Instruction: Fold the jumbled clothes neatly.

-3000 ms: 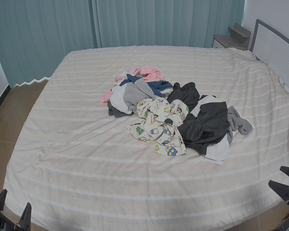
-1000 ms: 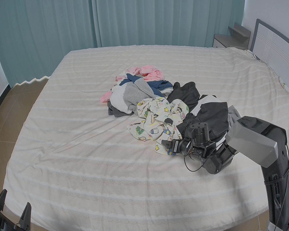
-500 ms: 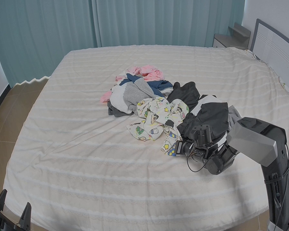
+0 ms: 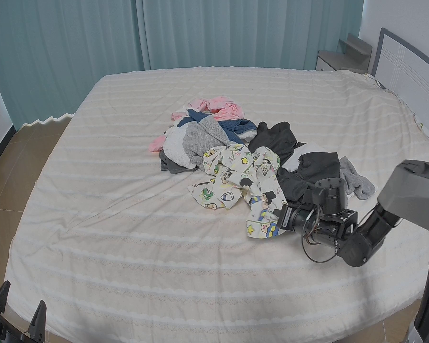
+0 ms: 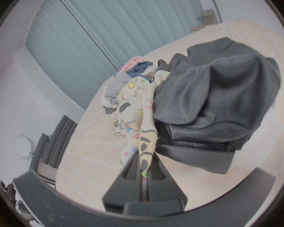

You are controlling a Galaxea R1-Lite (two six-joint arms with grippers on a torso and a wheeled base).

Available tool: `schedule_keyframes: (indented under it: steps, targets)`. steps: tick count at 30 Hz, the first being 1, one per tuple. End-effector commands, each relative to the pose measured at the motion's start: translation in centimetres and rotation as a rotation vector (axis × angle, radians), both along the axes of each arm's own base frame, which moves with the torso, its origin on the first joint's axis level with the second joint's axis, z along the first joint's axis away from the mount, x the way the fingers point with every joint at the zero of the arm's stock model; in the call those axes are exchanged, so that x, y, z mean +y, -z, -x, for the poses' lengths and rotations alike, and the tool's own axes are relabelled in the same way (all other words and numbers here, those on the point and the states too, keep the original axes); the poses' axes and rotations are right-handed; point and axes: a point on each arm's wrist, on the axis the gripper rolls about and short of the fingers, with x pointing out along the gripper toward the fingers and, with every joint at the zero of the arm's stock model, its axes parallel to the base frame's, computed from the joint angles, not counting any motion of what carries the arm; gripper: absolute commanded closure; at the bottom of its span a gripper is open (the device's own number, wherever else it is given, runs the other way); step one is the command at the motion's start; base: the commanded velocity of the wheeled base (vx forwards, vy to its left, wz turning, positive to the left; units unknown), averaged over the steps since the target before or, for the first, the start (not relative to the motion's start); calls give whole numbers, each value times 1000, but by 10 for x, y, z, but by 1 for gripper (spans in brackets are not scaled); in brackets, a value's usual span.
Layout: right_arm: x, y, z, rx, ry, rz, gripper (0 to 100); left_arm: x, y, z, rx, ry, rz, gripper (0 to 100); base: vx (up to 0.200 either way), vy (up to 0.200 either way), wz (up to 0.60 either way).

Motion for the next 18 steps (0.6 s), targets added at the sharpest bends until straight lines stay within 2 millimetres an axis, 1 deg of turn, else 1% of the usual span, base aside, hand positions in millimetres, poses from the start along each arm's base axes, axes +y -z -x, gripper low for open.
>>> schedule_keyframes:
  steps: [1,5,6,7,9,12,15,18]
  targets:
    - [-24,-66,63,-118,-44,-86,100,0,4,0,-5,5,-9,0,0,0,0]
    - [-39,-93,94,-171,-93,-131,100,0,4,0,-7,10,-72,0,0,0,0]
    - [-39,-93,94,-171,-93,-131,100,0,4,0,-7,10,-72,0,0,0,0]
    - [-45,-104,106,-196,-116,-148,100,0,4,0,-7,17,-75,0,0,0,0]
    - [-49,-109,115,-200,-133,-155,100,0,4,0,-7,17,-73,0,0,0,0]
    - [-54,-109,118,-186,-121,-148,100,0,4,0,-8,17,-70,0,0,0,0]
    - [-59,-100,112,-151,-97,-132,100,0,4,0,-8,17,-70,0,0,0,0]
    - [-60,-77,100,-71,-81,-102,100,-1,4,0,-9,22,-70,0,0,0,0]
